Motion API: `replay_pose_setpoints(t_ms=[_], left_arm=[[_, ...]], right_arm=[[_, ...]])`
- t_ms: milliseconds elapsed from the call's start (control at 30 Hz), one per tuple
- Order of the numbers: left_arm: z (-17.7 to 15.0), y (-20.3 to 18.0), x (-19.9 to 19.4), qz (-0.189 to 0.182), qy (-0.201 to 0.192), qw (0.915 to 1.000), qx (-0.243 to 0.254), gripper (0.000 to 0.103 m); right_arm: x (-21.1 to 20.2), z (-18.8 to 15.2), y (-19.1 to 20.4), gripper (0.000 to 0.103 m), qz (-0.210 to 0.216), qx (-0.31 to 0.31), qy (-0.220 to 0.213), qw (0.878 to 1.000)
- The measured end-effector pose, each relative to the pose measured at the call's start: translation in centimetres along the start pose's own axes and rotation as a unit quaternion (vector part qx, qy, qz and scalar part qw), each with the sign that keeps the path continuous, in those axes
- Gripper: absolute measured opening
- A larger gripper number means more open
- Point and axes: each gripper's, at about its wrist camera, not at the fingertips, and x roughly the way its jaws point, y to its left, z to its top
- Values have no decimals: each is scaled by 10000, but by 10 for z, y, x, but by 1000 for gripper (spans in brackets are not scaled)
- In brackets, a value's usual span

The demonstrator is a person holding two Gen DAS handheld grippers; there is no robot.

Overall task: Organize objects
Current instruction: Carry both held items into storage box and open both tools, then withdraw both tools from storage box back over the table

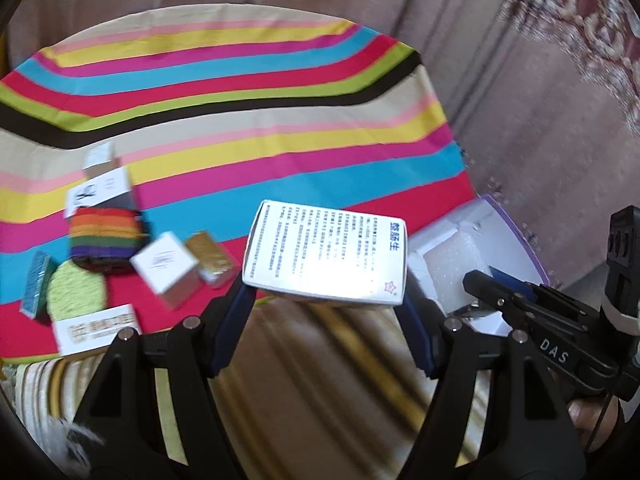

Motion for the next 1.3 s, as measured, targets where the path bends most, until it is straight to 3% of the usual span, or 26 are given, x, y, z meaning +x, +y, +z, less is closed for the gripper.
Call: replay_pose_setpoints(t_ms=[367,767,867,1100,1300], left_arm=[[6,-64,35,-442,325,9968,582,72],[10,-111,63,-647,586,9898,1125,74],[12,-112,68,-758,675,9890,1077,79],[14,-106,59,-821,451,9915,903,85],[16,-106,44,-693,119,9937,868,87]], right_arm=[[-17,-16,-74,29,-540,851,-25,9949],[-18,-17,-109,30,-834,1421,30,9863],[-19,-17,-115,30,-883,1527,21,9843],[-15,-17,-117,50,-868,1579,115,9836],[-14,-15,-109,56,-804,1466,105,9859]])
